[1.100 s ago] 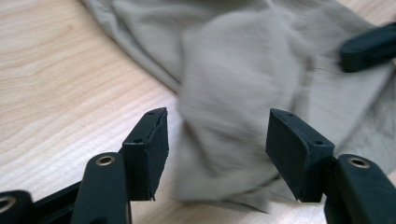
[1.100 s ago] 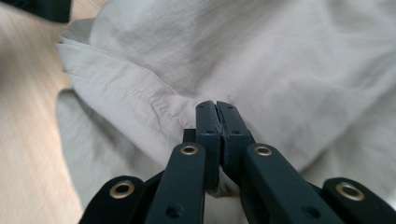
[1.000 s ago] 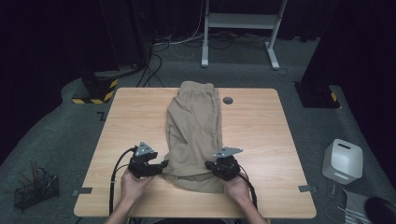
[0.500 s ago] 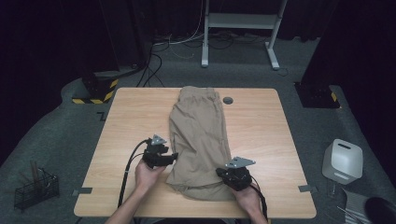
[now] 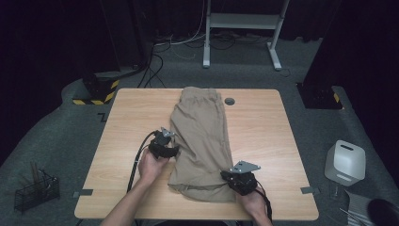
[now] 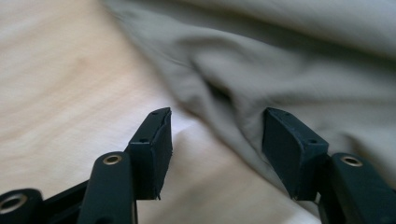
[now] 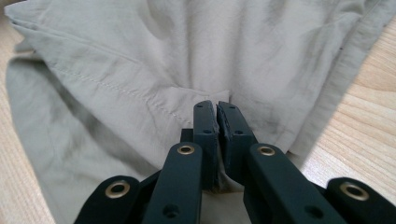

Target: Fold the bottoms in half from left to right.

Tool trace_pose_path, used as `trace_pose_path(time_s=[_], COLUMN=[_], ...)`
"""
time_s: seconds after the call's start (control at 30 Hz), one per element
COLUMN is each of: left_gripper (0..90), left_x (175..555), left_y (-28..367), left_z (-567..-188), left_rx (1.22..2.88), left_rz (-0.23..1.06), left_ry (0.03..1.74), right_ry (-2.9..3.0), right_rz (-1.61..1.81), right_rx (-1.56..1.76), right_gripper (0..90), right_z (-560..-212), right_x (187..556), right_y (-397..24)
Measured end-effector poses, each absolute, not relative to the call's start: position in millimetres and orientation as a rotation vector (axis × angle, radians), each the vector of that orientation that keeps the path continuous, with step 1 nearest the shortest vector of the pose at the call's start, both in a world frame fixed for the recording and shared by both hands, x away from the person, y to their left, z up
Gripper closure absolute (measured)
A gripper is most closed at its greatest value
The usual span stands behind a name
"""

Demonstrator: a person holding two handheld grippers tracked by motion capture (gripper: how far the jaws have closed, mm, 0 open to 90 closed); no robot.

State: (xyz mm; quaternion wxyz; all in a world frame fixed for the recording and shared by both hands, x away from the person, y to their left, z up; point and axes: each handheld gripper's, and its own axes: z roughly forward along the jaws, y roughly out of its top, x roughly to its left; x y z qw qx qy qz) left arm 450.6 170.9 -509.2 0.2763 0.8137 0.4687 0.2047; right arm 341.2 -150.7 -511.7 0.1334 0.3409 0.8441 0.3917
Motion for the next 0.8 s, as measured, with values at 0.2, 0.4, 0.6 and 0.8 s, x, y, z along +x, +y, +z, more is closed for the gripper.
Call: trace_pose_path(time_s=[0.2, 0.4, 0.6, 0.8], left_gripper=[44.5, 44.1, 41.7, 39.7], left_x=[461.3, 428.3, 407.1, 409.0], left_y=[190.0, 192.7, 168.2, 162.2], left_z=[-505.9, -492.1, -497.0, -511.8], left_rx=[2.194, 2.067, 2.119, 2.188], left_rz=[0.568, 0.421, 0.345, 0.399], left_ry=[1.369, 1.228, 1.120, 1.150], right_ry=[2.464, 2.453, 2.366, 2.401], right_rz=[1.154, 1.237, 1.249, 1.120], right_rx=[0.940, 0.944, 1.065, 1.174], right_gripper=[86.5, 71.3, 64.9, 63.8], right_z=[-510.1, -506.5, -496.9, -511.5], right_x=[334.5, 329.8, 344.4, 365.4], right_y=[-153.2, -160.6, -155.2, -137.7])
